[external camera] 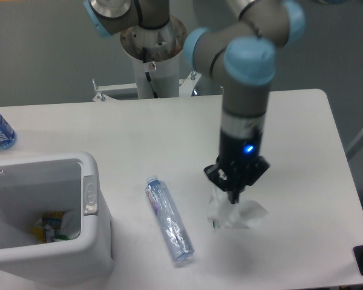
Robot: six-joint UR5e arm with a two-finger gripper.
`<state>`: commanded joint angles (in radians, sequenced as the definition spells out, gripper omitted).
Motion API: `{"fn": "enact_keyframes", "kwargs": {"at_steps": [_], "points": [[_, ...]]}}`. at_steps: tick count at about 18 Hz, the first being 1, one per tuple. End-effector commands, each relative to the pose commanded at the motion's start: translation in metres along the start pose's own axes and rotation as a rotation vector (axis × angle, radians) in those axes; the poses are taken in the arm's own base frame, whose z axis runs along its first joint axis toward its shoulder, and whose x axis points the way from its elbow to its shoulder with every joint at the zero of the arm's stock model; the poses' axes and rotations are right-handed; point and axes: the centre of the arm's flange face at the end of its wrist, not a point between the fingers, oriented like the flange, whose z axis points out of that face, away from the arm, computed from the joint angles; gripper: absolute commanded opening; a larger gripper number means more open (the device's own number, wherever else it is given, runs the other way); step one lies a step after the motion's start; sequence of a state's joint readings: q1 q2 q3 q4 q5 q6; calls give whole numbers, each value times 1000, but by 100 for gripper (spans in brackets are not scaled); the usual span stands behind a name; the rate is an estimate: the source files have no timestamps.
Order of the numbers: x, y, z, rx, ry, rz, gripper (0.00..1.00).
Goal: Place the trash in the trash can
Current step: 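Close the gripper on the white tissue, then lift the tissue and carry it over the white trash bin, then open the gripper to drop the tissue into the bin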
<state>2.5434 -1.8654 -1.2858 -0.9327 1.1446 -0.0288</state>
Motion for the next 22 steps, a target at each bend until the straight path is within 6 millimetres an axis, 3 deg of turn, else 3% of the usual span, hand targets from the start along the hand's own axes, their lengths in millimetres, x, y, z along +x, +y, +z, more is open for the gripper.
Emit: {"fn": "enact_keyframes", "kwargs": {"at_steps": [4, 6, 12, 14, 17, 18, 20, 21, 22], "points": [[41, 1, -35, 43, 37, -36, 0], [77, 11, -39, 36, 70, -49, 0], [201, 67, -23, -57, 189, 35, 0], [228, 86, -24, -82, 215, 51, 0], [265, 116, -10, -132, 252, 112, 0], [277, 128, -3, -150, 265, 142, 13], [285, 139, 3, -144, 284, 249, 70], [286, 140, 4, -135, 288, 277, 89], [287, 139, 0, -129, 290, 274, 100]]}}
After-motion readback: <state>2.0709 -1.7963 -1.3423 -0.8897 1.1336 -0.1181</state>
